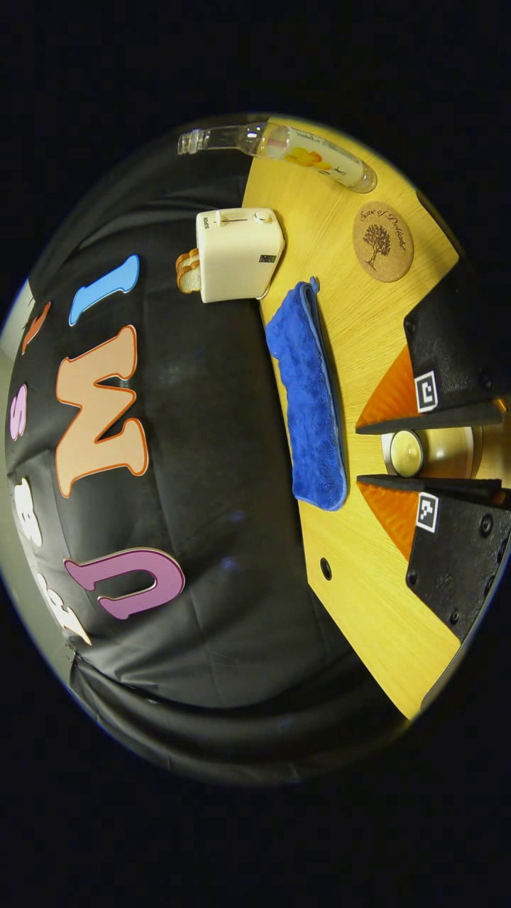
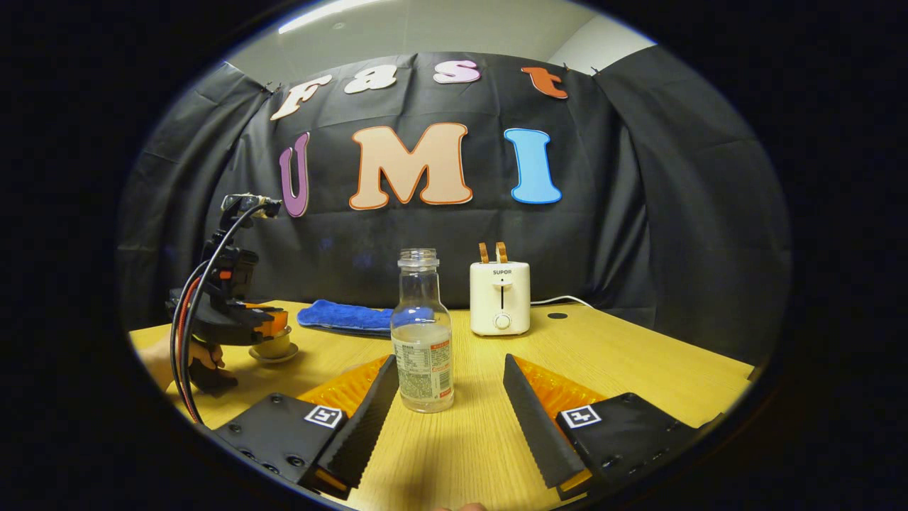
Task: Open the teacup lid with one hand, grasp the water bottle and pour water into the teacup with the other hand; after pouring, place the water bottle on the coaster and then close the teacup lid.
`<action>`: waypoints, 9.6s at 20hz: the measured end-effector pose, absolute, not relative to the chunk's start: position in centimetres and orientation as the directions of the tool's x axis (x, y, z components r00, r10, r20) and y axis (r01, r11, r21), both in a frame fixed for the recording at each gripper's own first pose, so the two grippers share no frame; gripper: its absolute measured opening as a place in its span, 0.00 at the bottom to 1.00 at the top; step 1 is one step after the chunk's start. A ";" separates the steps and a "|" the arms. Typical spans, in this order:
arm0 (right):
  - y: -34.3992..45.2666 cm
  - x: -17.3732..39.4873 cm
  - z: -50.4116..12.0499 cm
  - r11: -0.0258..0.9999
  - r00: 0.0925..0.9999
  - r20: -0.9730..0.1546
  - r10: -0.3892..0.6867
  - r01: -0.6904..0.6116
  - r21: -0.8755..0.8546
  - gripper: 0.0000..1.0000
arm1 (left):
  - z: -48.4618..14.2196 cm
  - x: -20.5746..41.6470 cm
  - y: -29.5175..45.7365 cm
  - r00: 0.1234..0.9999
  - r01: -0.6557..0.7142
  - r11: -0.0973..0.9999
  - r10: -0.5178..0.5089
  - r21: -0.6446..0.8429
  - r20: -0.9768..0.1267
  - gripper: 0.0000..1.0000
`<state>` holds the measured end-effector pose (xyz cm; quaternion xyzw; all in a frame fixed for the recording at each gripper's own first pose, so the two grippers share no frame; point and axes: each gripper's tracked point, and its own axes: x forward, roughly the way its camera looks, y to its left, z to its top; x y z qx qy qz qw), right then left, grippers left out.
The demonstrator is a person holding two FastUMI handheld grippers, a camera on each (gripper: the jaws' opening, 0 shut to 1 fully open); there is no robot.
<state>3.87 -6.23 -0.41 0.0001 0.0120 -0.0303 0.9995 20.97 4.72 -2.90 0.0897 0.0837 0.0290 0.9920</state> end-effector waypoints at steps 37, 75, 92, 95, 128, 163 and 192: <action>-3.5 13.1 -2.4 0.999 0.989 -0.138 -0.053 0.053 -0.010 0.95 | -1.2 4.0 10.6 0.989 -0.142 0.990 0.141 -0.016 -0.052 0.23; 14.3 18.8 -2.2 0.260 0.951 -0.133 0.279 -0.208 -0.943 0.70 | -0.5 3.0 15.5 0.998 -0.064 0.998 0.064 0.000 0.001 0.23; 16.9 21.2 -3.6 -0.264 0.950 -0.180 0.256 -0.110 -0.958 0.69 | -0.4 2.7 16.6 0.997 -0.081 0.997 0.081 -0.001 -0.001 0.23; 17.0 21.3 -3.0 -0.307 0.954 -0.158 0.255 -0.075 -0.949 0.69 | -0.4 2.8 16.6 0.997 -0.081 0.997 0.081 -0.001 -0.001 0.24; 20.9 21.3 1.7 -0.585 0.911 -0.027 0.412 0.242 -0.774 0.70 | -0.4 2.8 16.7 0.997 -0.079 0.997 0.079 -0.003 -0.006 0.23; 18.6 19.6 1.2 -0.003 0.926 -0.254 0.279 -0.263 -0.965 0.67 | -0.5 2.8 16.7 0.997 -0.080 0.997 0.080 -0.003 -0.007 0.22; 10.3 20.9 0.0 0.972 0.966 -0.119 0.232 -0.224 0.075 0.70 | -0.5 2.7 16.8 0.996 -0.089 0.996 0.089 -0.004 -0.004 0.23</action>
